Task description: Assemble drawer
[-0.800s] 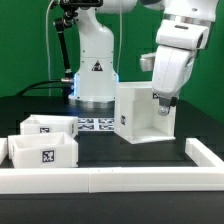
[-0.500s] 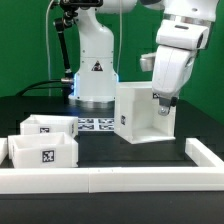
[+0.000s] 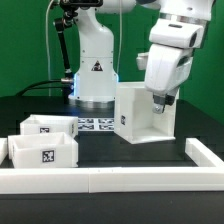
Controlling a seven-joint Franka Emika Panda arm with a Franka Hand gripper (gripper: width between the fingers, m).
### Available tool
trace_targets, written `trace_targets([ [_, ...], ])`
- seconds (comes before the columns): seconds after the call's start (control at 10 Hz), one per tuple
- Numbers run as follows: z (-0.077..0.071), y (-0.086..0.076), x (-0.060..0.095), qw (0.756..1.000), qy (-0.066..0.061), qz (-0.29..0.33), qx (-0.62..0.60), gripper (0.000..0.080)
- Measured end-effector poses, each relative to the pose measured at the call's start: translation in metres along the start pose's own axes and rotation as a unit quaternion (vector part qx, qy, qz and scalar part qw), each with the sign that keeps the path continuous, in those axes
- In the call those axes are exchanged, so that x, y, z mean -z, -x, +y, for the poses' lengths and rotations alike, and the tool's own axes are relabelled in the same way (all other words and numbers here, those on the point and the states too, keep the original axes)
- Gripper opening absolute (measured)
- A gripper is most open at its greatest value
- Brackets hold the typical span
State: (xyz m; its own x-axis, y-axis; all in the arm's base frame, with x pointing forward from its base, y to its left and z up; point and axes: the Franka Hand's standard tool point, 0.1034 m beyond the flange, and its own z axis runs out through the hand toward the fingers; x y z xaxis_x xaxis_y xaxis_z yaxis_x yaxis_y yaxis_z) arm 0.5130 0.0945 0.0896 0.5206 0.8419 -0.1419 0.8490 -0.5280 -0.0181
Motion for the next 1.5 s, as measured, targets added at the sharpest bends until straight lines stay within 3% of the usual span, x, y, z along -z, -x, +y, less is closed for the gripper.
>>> trace_targets([
  [0.1, -0.003, -0.001, -0.001, 0.998, -0.006, 0.003, -0.065, 0.0650],
  [0.5, -0.004, -0.003, 0.003, 0.977, -0.010, 0.004, -0.212, 0.0650],
  [0.7, -0.023, 0.002, 0.012, 0.970, -0.010, 0.003, -0.244, 0.0650],
  [1.2, -0.067, 0.018, 0.049, 0.969, 0.006, 0.009, -0.248, 0.0650],
  [1.5, -0.070, 0.017, 0.050, 0.967, 0.004, 0.004, -0.253, 0.0650],
])
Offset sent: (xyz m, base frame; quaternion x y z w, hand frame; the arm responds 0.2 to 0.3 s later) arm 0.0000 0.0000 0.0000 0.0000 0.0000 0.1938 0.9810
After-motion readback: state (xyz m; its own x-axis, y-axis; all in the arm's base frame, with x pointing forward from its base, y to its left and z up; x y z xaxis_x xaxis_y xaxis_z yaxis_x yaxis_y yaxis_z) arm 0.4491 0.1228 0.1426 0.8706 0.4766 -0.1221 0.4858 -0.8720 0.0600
